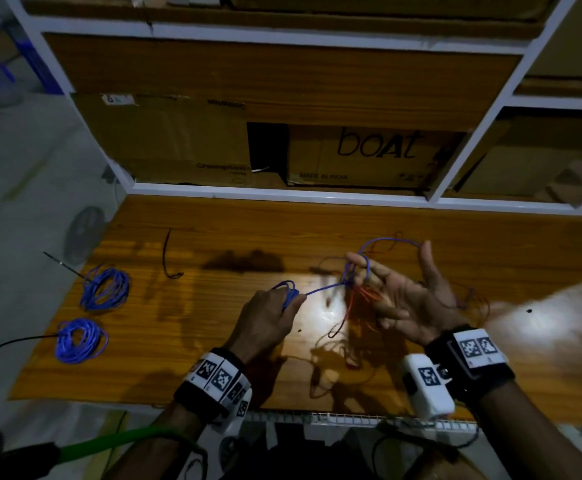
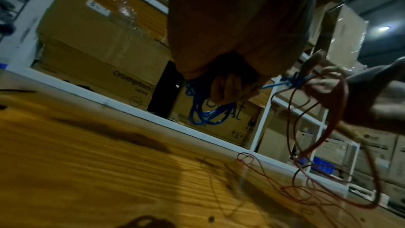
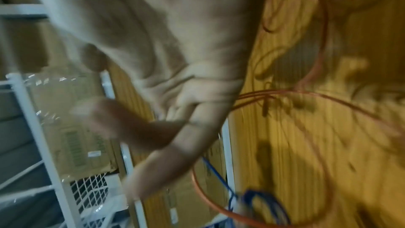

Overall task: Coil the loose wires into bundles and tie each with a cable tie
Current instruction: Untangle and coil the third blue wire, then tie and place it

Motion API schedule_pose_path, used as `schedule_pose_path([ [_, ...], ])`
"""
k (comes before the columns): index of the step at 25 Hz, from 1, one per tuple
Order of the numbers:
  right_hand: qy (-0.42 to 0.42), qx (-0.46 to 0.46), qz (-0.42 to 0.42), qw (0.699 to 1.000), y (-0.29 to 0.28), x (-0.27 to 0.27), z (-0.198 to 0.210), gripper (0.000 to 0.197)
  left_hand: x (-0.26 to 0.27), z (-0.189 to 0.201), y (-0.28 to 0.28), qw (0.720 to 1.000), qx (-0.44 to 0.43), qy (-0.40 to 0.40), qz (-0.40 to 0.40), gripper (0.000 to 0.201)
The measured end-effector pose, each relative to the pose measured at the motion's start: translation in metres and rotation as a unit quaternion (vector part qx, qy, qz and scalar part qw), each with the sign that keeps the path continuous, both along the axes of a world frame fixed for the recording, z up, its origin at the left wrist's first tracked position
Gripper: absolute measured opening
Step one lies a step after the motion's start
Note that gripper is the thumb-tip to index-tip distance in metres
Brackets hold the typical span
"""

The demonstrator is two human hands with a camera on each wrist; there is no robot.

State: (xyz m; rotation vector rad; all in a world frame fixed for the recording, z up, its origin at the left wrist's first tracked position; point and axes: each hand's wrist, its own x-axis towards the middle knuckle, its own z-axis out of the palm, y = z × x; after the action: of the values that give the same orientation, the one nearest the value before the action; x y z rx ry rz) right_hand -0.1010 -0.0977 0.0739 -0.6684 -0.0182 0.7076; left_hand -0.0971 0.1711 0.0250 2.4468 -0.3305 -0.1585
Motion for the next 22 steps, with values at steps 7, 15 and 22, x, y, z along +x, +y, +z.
schedule_pose_path([
  [7, 0.027, -0.421, -0.142, 0.895, 0.012, 0.02, -0.021, 0.008, -0.007, 0.005, -0.017, 0.999, 0.015, -0.034, -0.007, 0.042],
  [15, -0.043, -0.55, -0.209, 0.808, 0.026, 0.016, -0.045, 0.01, -0.01, -0.006, -0.023, 0.987, -0.149, -0.008, 0.067, 0.049],
  [22, -0.067, -0.526, -0.193, 0.825, 0.043, 0.013, -0.031, 0.019, -0.007, -0.004, -0.031, 0.963, -0.217, 0.087, 0.132, 0.068],
])
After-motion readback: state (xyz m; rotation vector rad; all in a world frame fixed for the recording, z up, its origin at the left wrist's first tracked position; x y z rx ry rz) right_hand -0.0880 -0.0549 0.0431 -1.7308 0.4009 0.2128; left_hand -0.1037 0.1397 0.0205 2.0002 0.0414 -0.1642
